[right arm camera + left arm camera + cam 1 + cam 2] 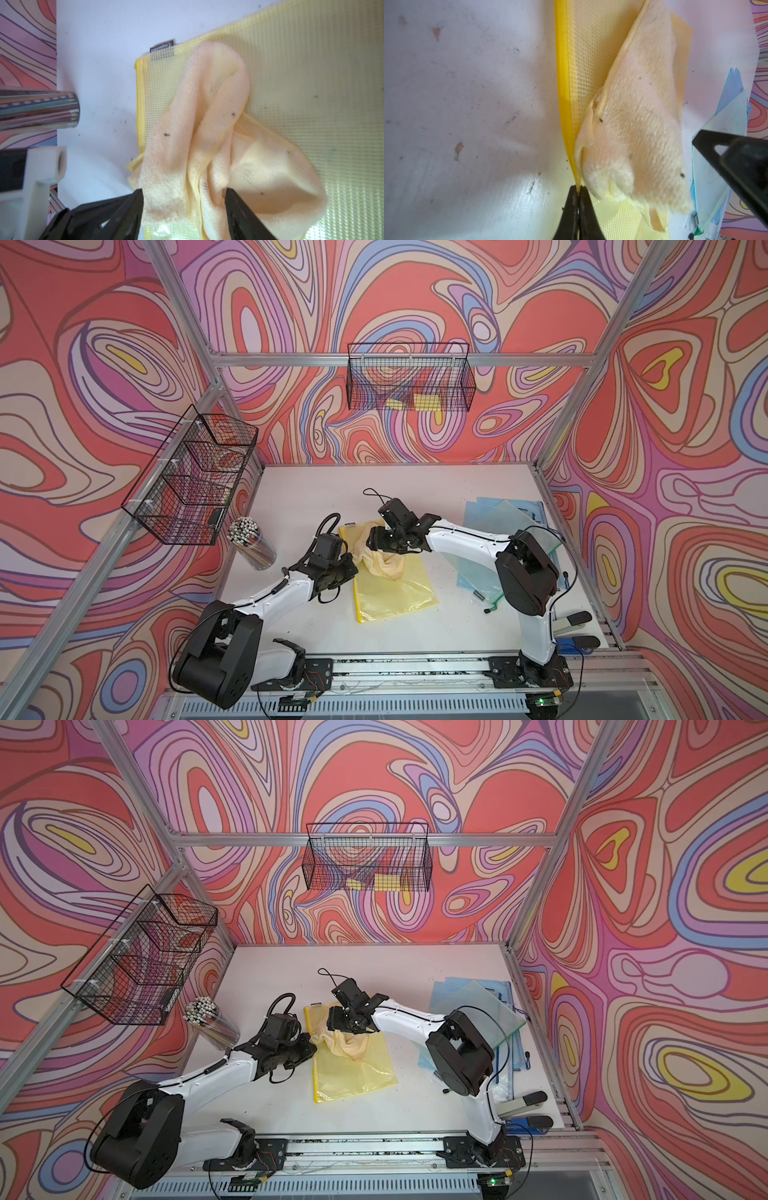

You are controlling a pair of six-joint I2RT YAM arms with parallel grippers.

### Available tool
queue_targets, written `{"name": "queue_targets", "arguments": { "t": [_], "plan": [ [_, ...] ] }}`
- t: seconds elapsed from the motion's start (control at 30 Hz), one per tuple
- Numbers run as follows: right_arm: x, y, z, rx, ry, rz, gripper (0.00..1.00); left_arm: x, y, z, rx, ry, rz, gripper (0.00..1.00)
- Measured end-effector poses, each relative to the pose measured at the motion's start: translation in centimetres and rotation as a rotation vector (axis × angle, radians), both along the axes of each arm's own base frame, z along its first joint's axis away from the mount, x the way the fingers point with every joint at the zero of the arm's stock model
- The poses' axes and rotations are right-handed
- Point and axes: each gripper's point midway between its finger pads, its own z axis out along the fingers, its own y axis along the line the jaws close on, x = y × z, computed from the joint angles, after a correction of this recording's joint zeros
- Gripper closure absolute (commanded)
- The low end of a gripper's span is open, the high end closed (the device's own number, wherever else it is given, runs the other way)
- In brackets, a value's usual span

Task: Wipe the document bag
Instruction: Wipe the dirt from the document bag.

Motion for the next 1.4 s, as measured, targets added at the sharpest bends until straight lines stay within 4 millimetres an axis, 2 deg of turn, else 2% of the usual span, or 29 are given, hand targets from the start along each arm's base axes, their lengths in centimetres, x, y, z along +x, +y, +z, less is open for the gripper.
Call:
{"name": "queue_targets", "arguments": {
  "t": [0.1, 0.2, 0.37, 0.47, 0.5, 0.53, 0.73, 0.87, 0.97, 1.13, 1.2, 1.3, 1.4],
  "plan": [
    [0.9, 1.0, -0.6, -0.006, -0.009, -0.004, 0.34, -0.2, 0.2, 0.3, 0.003, -0.005, 0.002, 1.00],
    [1.2, 1.6, -2.7, -0.039, 0.008, 0.000, 0.39, -0.3, 0.3, 0.5, 0.009, -0.006, 0.004, 1.00],
    [0.2, 1.7, -6.0, -0.105, 0.054, 0.025, 0.67, -0.6, 0.6, 0.4, 0.021, 0.003, 0.009, 1.00],
    [-0.3, 2.0, -6.1, -0.113, 0.055, 0.040, 0.87, -0.7, 0.6, 0.3, 0.023, 0.008, 0.009, 1.00],
    [-0.5, 2.2, -6.1, -0.114, 0.053, 0.043, 0.97, -0.7, 0.6, 0.3, 0.024, 0.009, 0.009, 1.00],
    [-0.7, 2.3, -6.2, -0.116, 0.055, 0.044, 1.00, -0.7, 0.6, 0.2, 0.025, 0.011, 0.009, 1.00],
    [-1.4, 3.5, -5.8, -0.078, 0.054, 0.087, 1.00, -1.1, 0.9, -1.0, 0.044, 0.038, 0.005, 1.00],
    [-1.4, 5.2, -4.8, 0.009, 0.053, 0.124, 1.00, -2.6, 1.5, -2.7, 0.064, 0.083, 0.007, 1.00],
    [-1.0, 7.0, -4.4, 0.070, 0.048, 0.149, 1.00, -3.0, 1.7, -3.0, 0.065, 0.086, 0.007, 1.00],
    [-0.4, 9.2, -5.8, 0.118, 0.060, 0.186, 1.00, -3.0, 1.7, -2.9, 0.062, 0.079, 0.007, 1.00],
    [-0.4, 9.3, -6.8, 0.111, 0.071, 0.187, 1.00, -3.0, 1.7, -2.9, 0.062, 0.079, 0.007, 1.00],
    [0.0, 9.0, -7.0, 0.113, 0.065, 0.179, 1.00, -3.0, 1.7, -2.9, 0.063, 0.079, 0.007, 1.00],
    [0.7, 7.3, -7.2, 0.131, 0.061, 0.158, 1.00, -3.0, 1.7, -2.9, 0.064, 0.078, 0.008, 1.00]
  ]
}}
